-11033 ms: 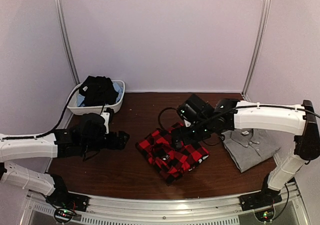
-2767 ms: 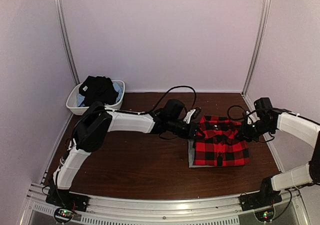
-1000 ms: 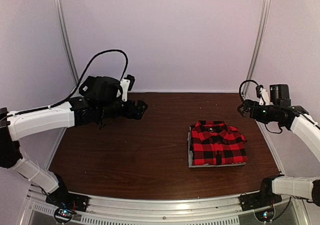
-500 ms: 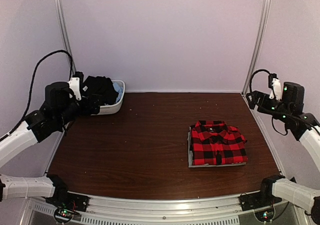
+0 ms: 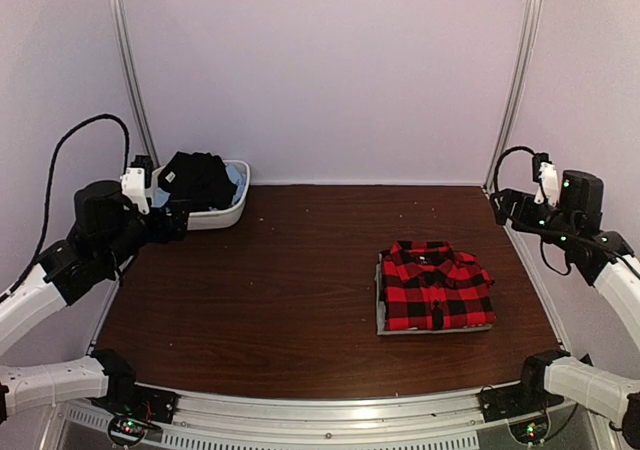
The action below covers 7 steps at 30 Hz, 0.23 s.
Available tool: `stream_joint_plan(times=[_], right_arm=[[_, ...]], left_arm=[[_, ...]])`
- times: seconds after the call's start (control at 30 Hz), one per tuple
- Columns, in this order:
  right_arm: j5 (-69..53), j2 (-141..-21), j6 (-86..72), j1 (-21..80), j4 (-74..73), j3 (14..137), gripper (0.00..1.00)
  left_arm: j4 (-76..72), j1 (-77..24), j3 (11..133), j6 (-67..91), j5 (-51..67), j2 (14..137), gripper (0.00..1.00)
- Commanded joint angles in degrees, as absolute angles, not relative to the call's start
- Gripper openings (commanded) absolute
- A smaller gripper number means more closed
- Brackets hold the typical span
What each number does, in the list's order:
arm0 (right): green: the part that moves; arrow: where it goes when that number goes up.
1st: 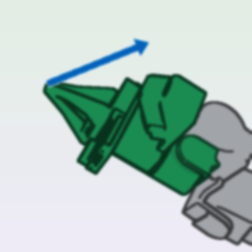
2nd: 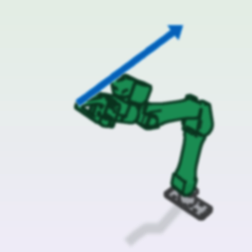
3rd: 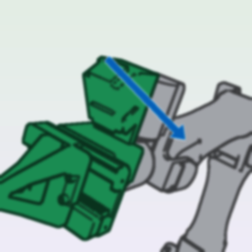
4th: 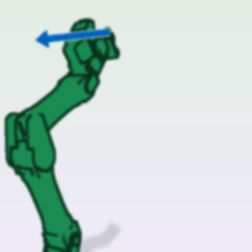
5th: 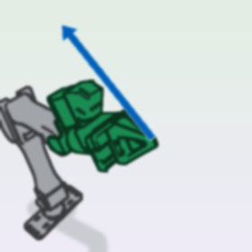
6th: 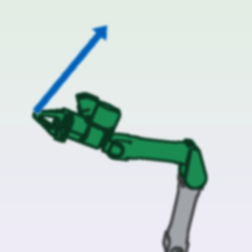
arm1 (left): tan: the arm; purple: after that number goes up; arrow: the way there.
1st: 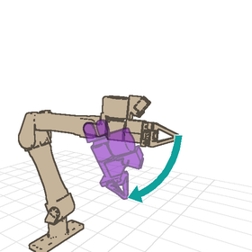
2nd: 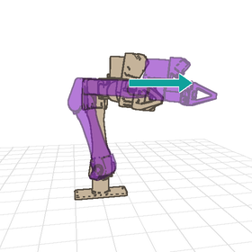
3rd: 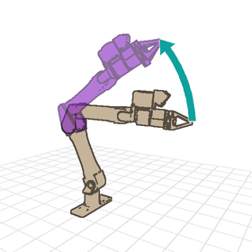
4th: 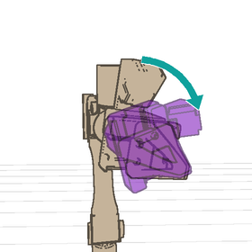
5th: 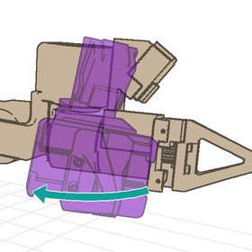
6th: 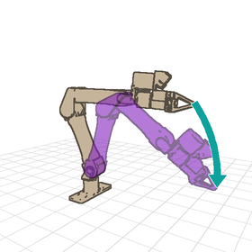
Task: Fold and stack the long sleeve shirts
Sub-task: Reset both arms
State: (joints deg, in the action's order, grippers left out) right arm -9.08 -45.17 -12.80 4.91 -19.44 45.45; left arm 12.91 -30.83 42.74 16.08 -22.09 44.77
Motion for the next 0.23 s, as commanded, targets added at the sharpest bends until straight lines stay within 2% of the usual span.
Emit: stream_joint_plan(times=[0.0,0.2], right_arm=[[-9.3,-44.7,-11.8,5.2,-17.7,45.4,1.0],[-9.4,-44.5,-11.9,5.2,-17.6,44.9,1.0]], left_arm=[[8.9,-30.4,42.6,15.0,-21.8,45.2,0.98],[9.0,-30.4,42.8,15.2,-21.6,45.9,0.98]])
